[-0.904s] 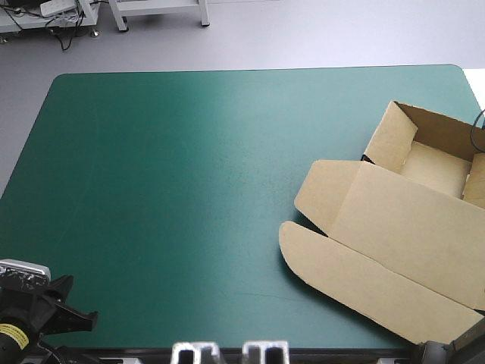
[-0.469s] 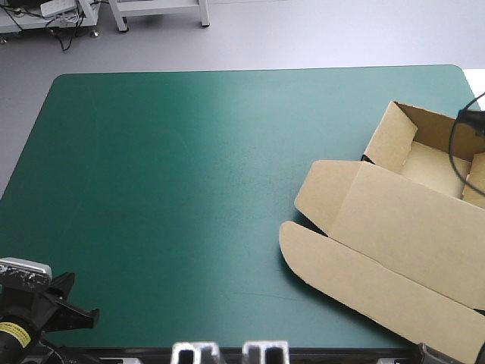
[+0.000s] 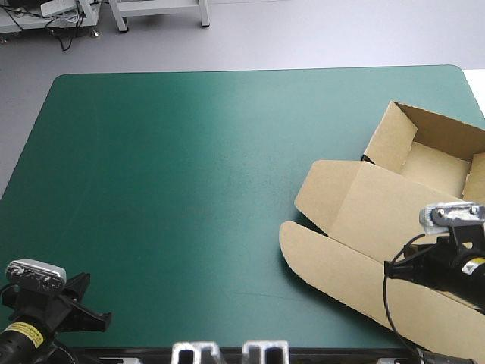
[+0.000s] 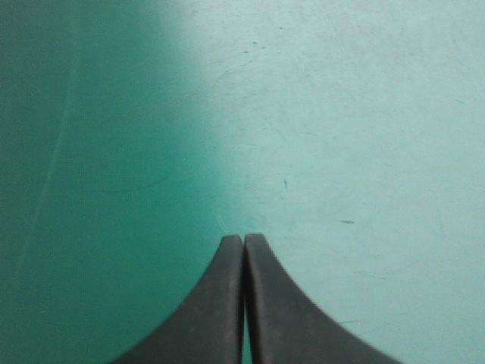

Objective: Fold the box

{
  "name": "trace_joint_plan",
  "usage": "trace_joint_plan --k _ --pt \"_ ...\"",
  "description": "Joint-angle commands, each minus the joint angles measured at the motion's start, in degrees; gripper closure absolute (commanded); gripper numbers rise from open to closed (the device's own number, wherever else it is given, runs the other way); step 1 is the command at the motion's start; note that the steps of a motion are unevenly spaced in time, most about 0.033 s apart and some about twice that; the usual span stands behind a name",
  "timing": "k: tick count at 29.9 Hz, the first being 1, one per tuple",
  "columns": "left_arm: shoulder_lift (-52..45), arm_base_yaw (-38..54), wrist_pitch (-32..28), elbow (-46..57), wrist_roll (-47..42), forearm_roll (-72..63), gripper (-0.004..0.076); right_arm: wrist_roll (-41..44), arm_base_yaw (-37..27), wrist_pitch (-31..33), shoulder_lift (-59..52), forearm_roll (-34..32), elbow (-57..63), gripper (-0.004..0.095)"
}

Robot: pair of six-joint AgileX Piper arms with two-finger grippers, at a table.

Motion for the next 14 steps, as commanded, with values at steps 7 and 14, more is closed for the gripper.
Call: trace_joint_plan --k 7,14 --pt "-1.13 -0.18 -4.86 -0.98 9.3 -8.99 0.0734 4.01 0.2 -7.98 -14.2 -7.41 12.53 0.0927" --pt "-1.41 -0.18 -6.23 -0.98 10.02 -9.73 0.0734 4.74 0.2 -9.82 -19.45 -7.53 17.91 0.0927"
